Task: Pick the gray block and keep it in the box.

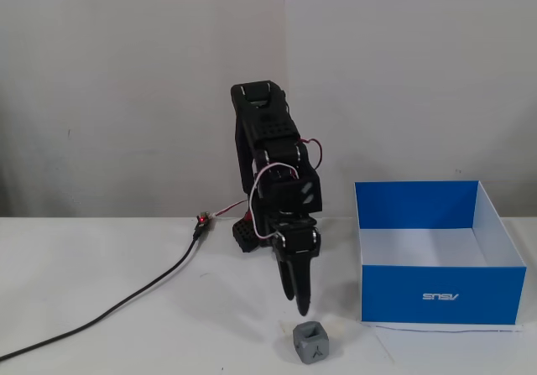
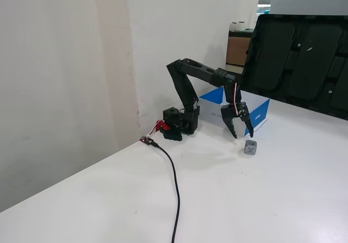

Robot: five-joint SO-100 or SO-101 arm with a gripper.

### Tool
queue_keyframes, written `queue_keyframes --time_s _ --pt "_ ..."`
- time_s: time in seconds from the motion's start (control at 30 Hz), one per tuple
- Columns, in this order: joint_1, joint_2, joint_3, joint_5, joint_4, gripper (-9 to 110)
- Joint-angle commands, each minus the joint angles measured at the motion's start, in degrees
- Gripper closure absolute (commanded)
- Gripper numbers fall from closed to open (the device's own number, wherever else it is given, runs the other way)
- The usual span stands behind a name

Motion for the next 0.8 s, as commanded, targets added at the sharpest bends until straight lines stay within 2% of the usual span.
queue_keyframes --time_s 0.0,0.5,0.77 --pt "-0.97 -2.81 -7.12 -0.44 1.05 79" --pt "-2.55 -15.12 -15.47 -0.35 1.93 75" --pt "-2.9 -20.74 -16.79 -0.18 0.44 76"
